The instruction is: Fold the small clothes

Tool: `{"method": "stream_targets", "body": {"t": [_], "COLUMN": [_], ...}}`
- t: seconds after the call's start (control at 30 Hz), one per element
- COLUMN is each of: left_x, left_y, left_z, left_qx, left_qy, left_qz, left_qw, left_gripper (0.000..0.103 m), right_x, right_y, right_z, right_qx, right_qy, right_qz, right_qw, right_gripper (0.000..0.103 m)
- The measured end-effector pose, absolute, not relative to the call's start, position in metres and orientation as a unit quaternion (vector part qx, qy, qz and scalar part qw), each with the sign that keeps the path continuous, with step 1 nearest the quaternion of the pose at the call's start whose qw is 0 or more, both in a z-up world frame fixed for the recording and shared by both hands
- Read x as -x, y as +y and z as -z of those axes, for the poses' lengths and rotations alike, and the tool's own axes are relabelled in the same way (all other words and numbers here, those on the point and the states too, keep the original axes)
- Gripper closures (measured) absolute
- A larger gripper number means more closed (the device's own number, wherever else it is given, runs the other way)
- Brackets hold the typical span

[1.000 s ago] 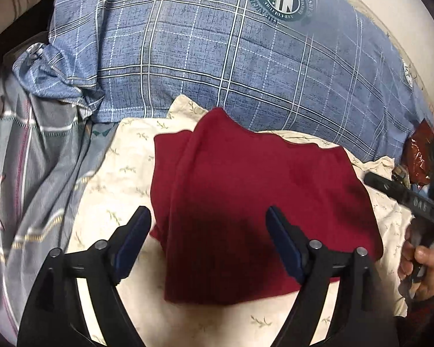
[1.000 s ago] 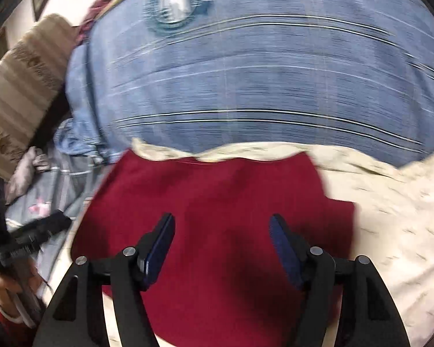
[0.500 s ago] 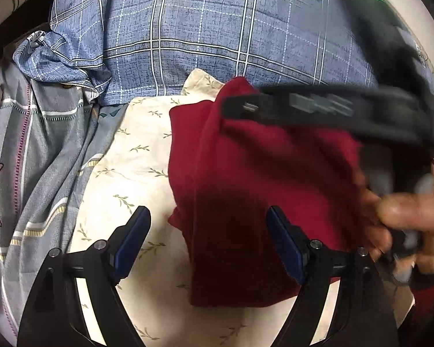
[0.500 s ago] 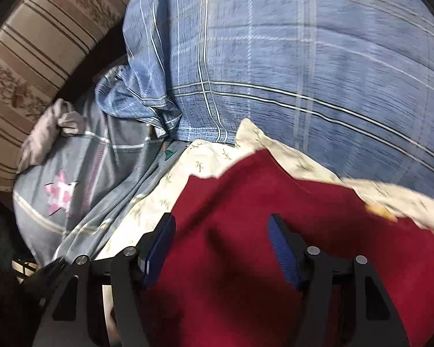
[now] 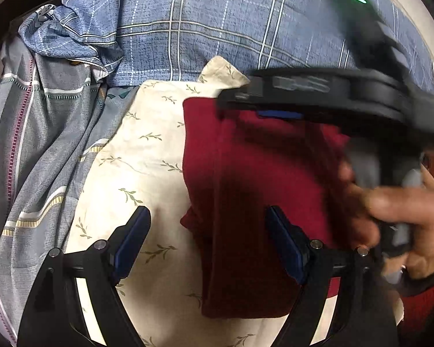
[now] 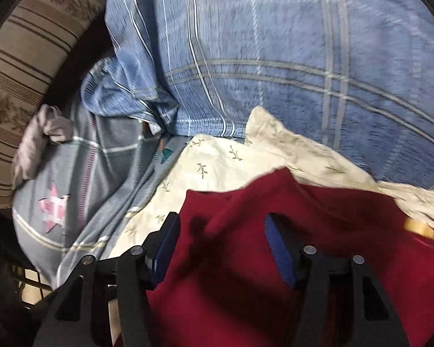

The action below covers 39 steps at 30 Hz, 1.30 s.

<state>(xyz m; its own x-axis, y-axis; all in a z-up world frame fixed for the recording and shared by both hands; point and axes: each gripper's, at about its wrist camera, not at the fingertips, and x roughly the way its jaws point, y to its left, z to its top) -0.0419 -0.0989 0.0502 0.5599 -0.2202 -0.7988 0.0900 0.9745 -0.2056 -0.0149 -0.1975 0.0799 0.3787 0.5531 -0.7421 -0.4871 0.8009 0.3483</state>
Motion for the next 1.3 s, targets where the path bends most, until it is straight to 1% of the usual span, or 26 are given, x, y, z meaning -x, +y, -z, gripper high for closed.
{"method": "stream_targets", "body": {"t": [0.03, 0.1, 0.17, 0.27, 0.5, 0.63, 0.7, 0.73, 0.8, 0.83, 0.9, 0.93, 1.0, 1.13, 1.3], "left_x": [0.043, 0.043, 0.043, 0.039, 0.034, 0.029, 0.028, 0.028, 0.028, 0.028, 0.028, 0.028, 0.028, 0.026, 0.024], "left_y": [-0.097, -0.092, -0.089, -0.085, -0.091, -0.096, -0.096, -0.096, -0.097, -0.097, -0.097, -0.097, -0.096, -0.094, -0.094], "left_z": [-0.052, -0.055, -0.055, -0.051, -0.046, -0.043, -0.041, -0.041, -0.042, -0.042, -0.041, -0.041, -0.041, -0.043, -0.042], "left_qx": [0.074, 0.081, 0.090, 0.106, 0.097, 0.087, 0.085, 0.085, 0.082, 0.081, 0.080, 0.081, 0.084, 0.090, 0.090], "left_qy": [0.458, 0.454, 0.455, 0.463, 0.460, 0.460, 0.461, 0.461, 0.460, 0.460, 0.461, 0.462, 0.461, 0.459, 0.460], "left_qz": [0.089, 0.089, 0.086, 0.079, 0.068, 0.062, 0.060, 0.060, 0.060, 0.059, 0.059, 0.059, 0.058, 0.056, 0.053], "left_qw": [0.881, 0.883, 0.882, 0.877, 0.880, 0.882, 0.881, 0.881, 0.882, 0.882, 0.882, 0.881, 0.881, 0.882, 0.882], "left_gripper": [0.021, 0.021, 0.021, 0.021, 0.021, 0.021, 0.021, 0.021, 0.021, 0.021, 0.021, 0.021, 0.021, 0.021, 0.021], "right_x": [0.020, 0.025, 0.030, 0.031, 0.030, 0.024, 0.020, 0.016, 0.009, 0.004, -0.002, -0.002, 0.000, 0.006, 0.001], "right_y": [-0.207, -0.219, -0.231, -0.240, -0.240, -0.226, -0.211, -0.202, -0.189, -0.184, -0.176, -0.175, -0.179, -0.185, -0.172], "right_z": [-0.084, -0.091, -0.099, -0.103, -0.090, -0.088, -0.087, -0.085, -0.078, -0.072, -0.061, -0.059, -0.062, -0.074, -0.063], "right_qx": [-0.042, -0.050, -0.049, -0.047, -0.068, -0.073, -0.063, -0.055, -0.045, -0.046, -0.037, -0.029, -0.033, -0.050, -0.057], "right_qy": [0.459, 0.456, 0.451, 0.448, 0.458, 0.457, 0.460, 0.464, 0.477, 0.488, 0.498, 0.497, 0.484, 0.459, 0.469], "right_qz": [-0.313, -0.311, -0.308, -0.301, -0.302, -0.311, -0.321, -0.322, -0.310, -0.309, -0.298, -0.289, -0.293, -0.310, -0.320], "right_qw": [0.831, 0.832, 0.836, 0.840, 0.833, 0.830, 0.825, 0.823, 0.821, 0.815, 0.814, 0.818, 0.824, 0.831, 0.821], "right_gripper": [0.039, 0.034, 0.032, 0.031, 0.031, 0.031, 0.034, 0.036, 0.054, 0.059, 0.088, 0.092, 0.095, 0.095, 0.095]}}
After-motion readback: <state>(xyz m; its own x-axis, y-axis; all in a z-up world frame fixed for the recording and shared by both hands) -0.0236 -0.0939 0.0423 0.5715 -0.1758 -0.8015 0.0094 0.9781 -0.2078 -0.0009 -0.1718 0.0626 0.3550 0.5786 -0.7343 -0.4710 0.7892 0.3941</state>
